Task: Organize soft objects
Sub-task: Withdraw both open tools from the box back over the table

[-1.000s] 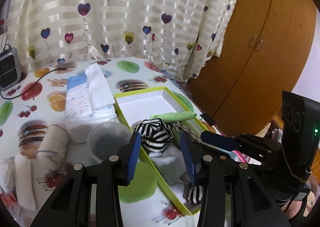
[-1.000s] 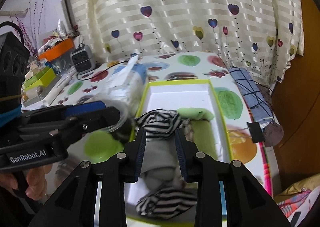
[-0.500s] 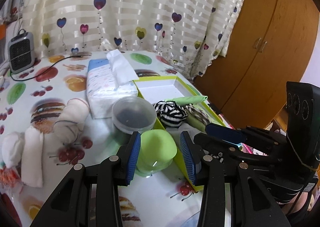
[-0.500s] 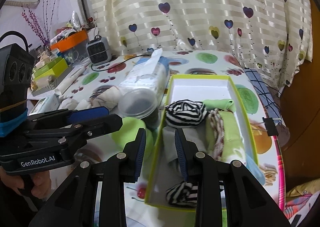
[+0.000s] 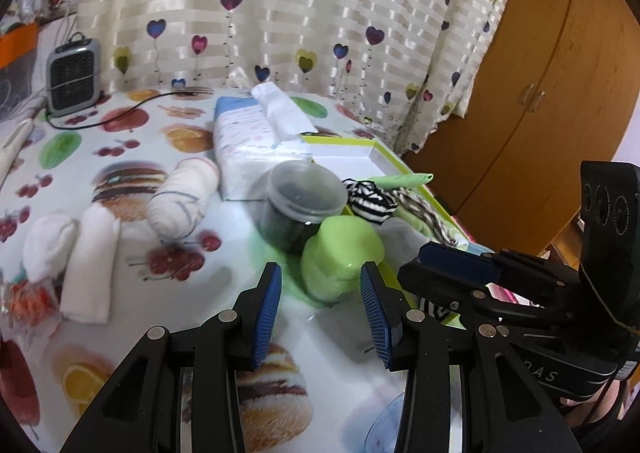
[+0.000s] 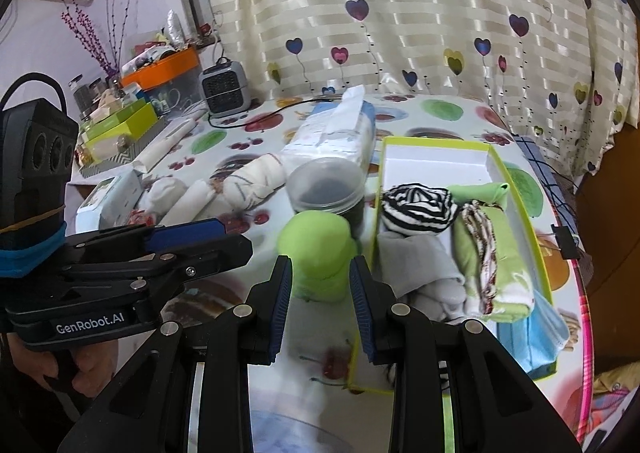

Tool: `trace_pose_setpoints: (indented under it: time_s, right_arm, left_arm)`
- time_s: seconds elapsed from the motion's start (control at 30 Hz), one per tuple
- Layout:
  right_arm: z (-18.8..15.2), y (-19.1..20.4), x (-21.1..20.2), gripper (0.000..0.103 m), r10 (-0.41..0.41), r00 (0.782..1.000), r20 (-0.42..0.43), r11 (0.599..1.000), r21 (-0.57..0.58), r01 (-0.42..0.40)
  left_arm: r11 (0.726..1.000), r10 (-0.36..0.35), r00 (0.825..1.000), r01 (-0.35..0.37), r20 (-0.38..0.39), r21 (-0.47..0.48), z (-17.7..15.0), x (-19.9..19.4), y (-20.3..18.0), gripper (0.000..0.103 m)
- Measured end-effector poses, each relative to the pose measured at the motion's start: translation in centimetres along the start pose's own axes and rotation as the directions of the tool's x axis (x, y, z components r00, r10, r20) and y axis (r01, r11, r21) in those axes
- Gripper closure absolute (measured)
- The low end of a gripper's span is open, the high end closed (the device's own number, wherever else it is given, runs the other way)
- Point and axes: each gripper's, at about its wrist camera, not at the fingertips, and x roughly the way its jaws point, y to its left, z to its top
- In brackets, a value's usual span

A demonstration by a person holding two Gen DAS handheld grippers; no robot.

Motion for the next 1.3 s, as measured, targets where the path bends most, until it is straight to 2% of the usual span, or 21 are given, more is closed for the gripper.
trace_pose_setpoints:
  time_s: [0.3, 0.8, 0.93, 1.23, 1.3]
  right_arm:
    - [-0.6, 2.5, -0.4, 0.072, 0.024, 1.0, -0.009, 0.999, -0.043, -0.024]
    - [-1.0, 6.5, -1.4, 0.072, 0.049, 0.999, -0.001, 0.992, -0.113, -0.049]
    - [-1.1, 7.3, -1.5, 0.072, 0.054, 0.999, -0.002, 0.991, -0.124, -0.054]
    - [-1.1, 8.1, -1.4, 0.071, 0.059, 0.998, -0.003, 0.99, -0.13, -0.059]
    - [-1.1, 8.2, -1.3, 0.065, 0.06, 0.998, -0.006, 0.99, -0.131, -0.06]
  left_arm:
    - [0.999, 0.028, 1.0, -0.028, -0.008, -0.024, -1.8, -1.7, 1.2, 0.063]
    - [0.995, 0.088, 0.995, -0.085, 0.039, -0.057, -3.2, -5.7, 2.9, 0.063]
    - [0.993, 0.098, 0.994, -0.094, 0.05, -0.064, -3.5, -6.5, 3.3, 0.056]
    - [0.989, 0.126, 0.991, -0.122, 0.053, -0.08, -3.9, -6.9, 4.3, 0.051]
    - [0.989, 0.129, 0.99, -0.124, 0.051, -0.084, -4.0, -6.9, 4.6, 0.05]
